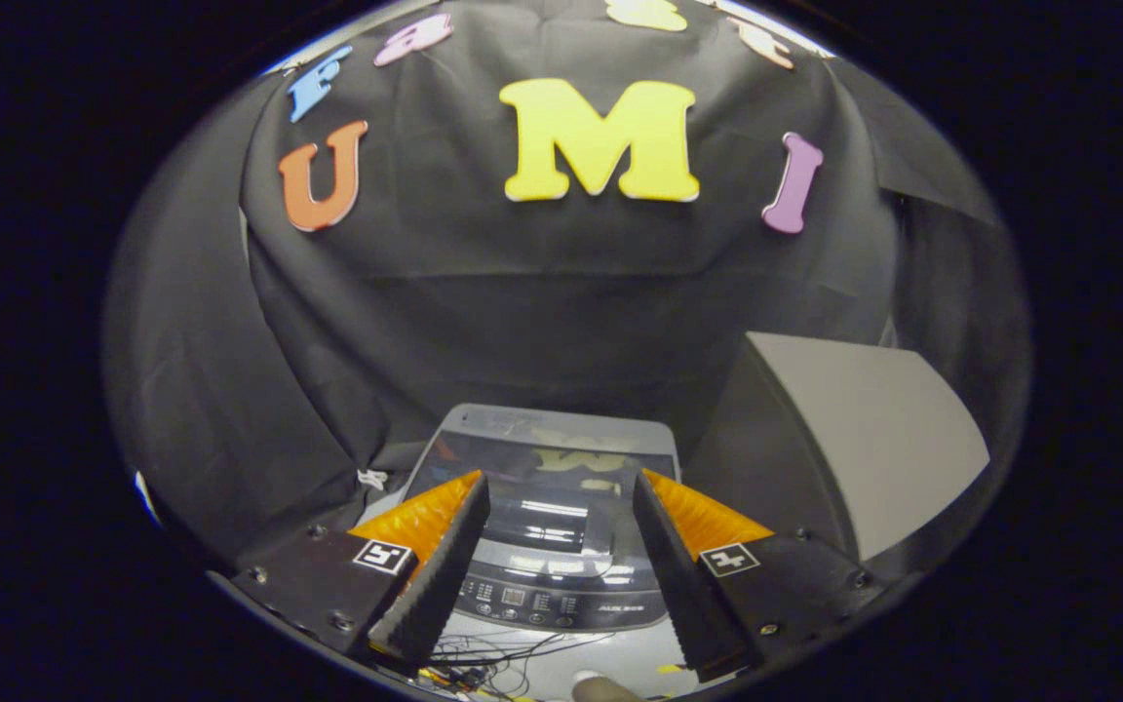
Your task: Put the clothes into the washing machine and then close the washing machine lid.
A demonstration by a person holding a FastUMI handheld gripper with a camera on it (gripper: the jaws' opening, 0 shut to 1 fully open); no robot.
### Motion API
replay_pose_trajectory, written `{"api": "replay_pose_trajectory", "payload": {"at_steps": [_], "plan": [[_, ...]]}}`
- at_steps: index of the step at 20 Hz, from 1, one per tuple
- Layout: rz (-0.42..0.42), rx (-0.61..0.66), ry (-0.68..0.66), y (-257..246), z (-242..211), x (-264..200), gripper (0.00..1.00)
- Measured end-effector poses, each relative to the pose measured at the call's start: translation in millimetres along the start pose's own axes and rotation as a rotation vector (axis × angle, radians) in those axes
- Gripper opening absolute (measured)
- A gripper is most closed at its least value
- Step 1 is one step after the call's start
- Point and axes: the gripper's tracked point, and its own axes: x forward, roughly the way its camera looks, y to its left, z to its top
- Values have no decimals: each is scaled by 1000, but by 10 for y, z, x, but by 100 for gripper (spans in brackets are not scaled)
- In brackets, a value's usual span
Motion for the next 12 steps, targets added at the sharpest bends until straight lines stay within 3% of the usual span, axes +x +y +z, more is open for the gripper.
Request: {"api": "replay_pose_trajectory", "payload": {"at_steps": [6, 9, 12], "plan": [[-6, 15, -253, -564, 373, -809, 95], [-31, 27, -339, -1117, 317, -1452, 96], [-82, 39, -355, -1735, 51, -1787, 99]]}}
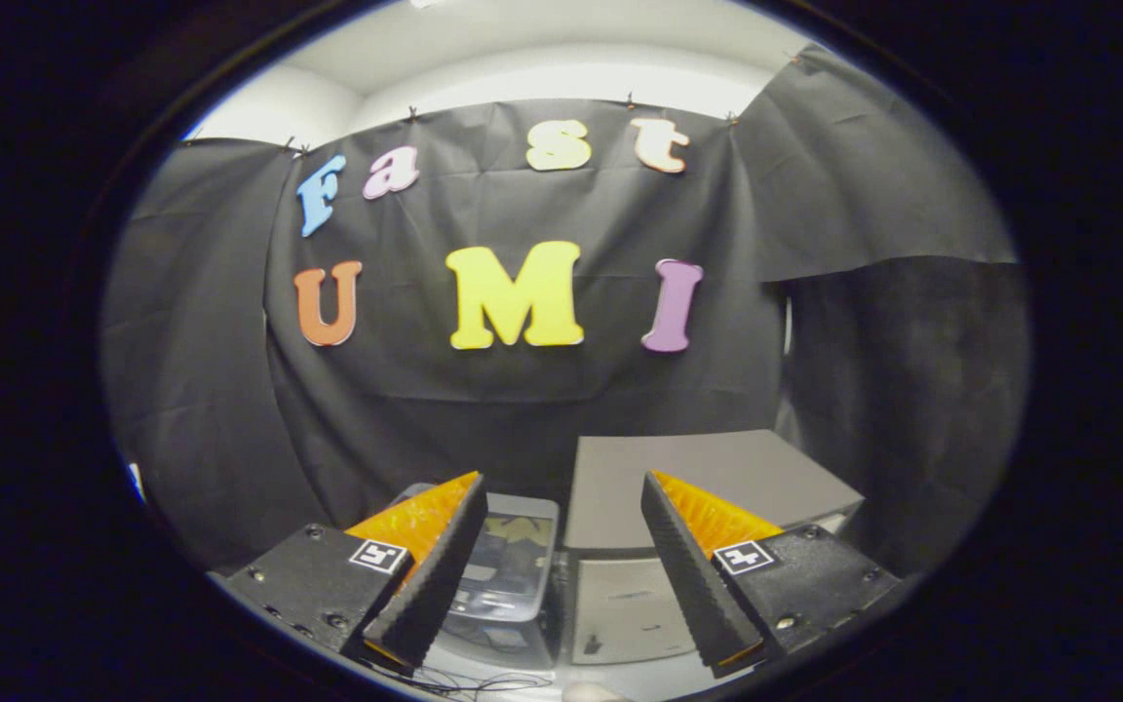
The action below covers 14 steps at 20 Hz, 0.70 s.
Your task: Put the clothes into the washing machine and then close the washing machine lid.
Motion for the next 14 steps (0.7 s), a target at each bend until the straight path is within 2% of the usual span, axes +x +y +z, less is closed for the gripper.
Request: {"api": "replay_pose_trajectory", "payload": {"at_steps": [7, 11, 14], "plan": [[-112, -40, -27, -1360, -578, -752, 99], [-122, -25, 18, -1831, -1083, -1178, 99], [-101, -18, 37, -1977, -1347, -1515, 99]]}}
